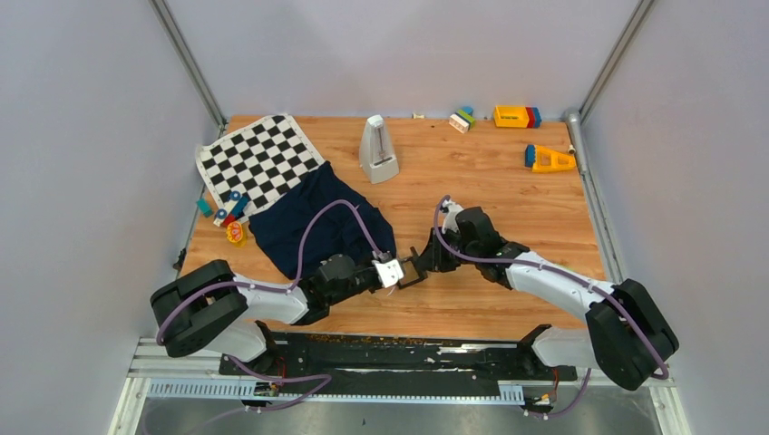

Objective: Remove the brooch from the garment

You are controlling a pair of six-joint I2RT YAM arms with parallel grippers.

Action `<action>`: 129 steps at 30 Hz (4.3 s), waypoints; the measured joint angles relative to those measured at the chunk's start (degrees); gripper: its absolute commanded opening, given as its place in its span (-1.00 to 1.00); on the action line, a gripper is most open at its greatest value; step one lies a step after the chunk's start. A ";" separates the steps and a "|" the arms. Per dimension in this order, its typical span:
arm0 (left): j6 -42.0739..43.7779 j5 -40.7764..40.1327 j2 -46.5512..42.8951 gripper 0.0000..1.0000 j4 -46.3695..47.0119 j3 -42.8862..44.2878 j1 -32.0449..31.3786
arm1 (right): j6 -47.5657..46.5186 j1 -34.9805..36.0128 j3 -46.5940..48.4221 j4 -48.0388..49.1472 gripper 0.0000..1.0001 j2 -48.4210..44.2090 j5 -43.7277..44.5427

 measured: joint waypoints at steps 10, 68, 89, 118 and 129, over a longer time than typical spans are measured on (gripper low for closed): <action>1.14 0.52 2.19 -1.00 -1.60 2.47 -0.57 | -0.52 0.55 -0.11 0.39 -0.89 -0.42 0.59; -11.78 0.11 4.28 -1.00 -9.88 6.54 3.65 | -0.55 0.55 -0.17 -0.46 -0.51 -1.09 7.45; -16.22 -3.02 3.91 -1.00 -15.56 7.17 6.58 | -2.23 10.34 5.11 -4.33 -0.75 8.83 21.55; -25.77 -13.53 -14.73 -0.12 -19.80 1.77 17.31 | 2.38 -1.31 22.69 -16.39 0.18 17.86 31.17; -34.80 -18.08 -23.52 0.21 -27.85 1.33 25.68 | 0.70 19.04 27.08 -10.32 0.25 22.51 26.36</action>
